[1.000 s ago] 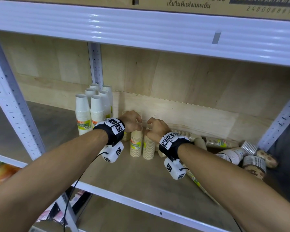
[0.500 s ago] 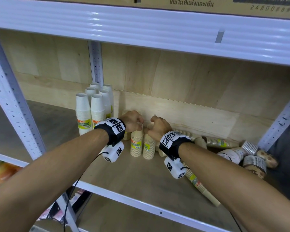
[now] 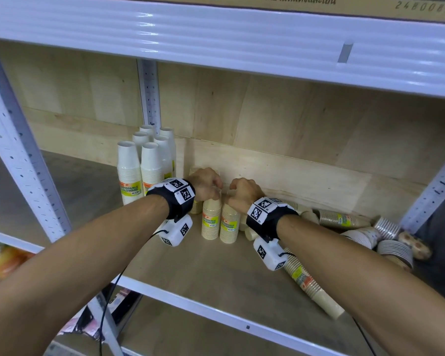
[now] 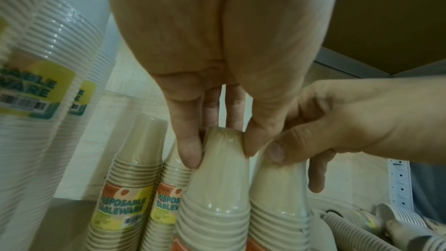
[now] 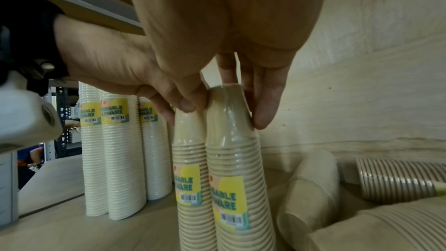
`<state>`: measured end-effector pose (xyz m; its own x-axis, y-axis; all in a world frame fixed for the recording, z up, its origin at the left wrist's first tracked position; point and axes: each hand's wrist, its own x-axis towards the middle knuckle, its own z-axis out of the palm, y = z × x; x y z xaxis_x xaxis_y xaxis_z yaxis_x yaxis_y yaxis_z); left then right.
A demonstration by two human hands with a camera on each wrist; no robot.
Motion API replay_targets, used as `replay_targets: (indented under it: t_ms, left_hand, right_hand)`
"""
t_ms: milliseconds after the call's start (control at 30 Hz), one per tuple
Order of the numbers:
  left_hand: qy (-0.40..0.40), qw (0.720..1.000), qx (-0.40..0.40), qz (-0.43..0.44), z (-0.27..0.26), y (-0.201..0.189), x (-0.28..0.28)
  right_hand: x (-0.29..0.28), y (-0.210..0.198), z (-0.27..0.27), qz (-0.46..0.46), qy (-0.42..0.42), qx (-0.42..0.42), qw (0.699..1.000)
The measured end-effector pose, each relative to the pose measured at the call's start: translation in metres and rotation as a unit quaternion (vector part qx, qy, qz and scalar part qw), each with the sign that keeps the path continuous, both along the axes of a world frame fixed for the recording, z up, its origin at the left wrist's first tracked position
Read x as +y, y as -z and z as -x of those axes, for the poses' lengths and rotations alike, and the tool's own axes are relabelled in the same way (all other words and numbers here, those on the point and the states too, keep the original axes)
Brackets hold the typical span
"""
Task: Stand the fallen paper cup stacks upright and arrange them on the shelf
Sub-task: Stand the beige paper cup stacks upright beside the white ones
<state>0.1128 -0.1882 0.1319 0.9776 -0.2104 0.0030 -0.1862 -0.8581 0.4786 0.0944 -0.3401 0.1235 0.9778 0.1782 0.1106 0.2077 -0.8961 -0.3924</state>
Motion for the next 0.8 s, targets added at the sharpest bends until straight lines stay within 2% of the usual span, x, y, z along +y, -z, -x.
replay_targets:
  t_ms: [333, 500, 800]
  left_hand:
    - [-0.029, 0.999, 0.012, -0.038, -0.001, -0.013, 0.002]
    - [-0.048, 0.997, -0.010, -0.055, -0.001, -0.021, 0.009]
    - [-0.129, 0.989, -0.049, -0.059, -0.001, -0.018, 0.023]
  right_hand:
    - [0.009, -0.006, -0.010, 0.013, -0.017, 0.008, 1.000]
    - [0.018, -0.012, -0.015, -0.006, -0.036, 0.005, 0.999]
    - [0.041, -0.008, -0.027, -0.029, -0.072, -0.001, 0.997]
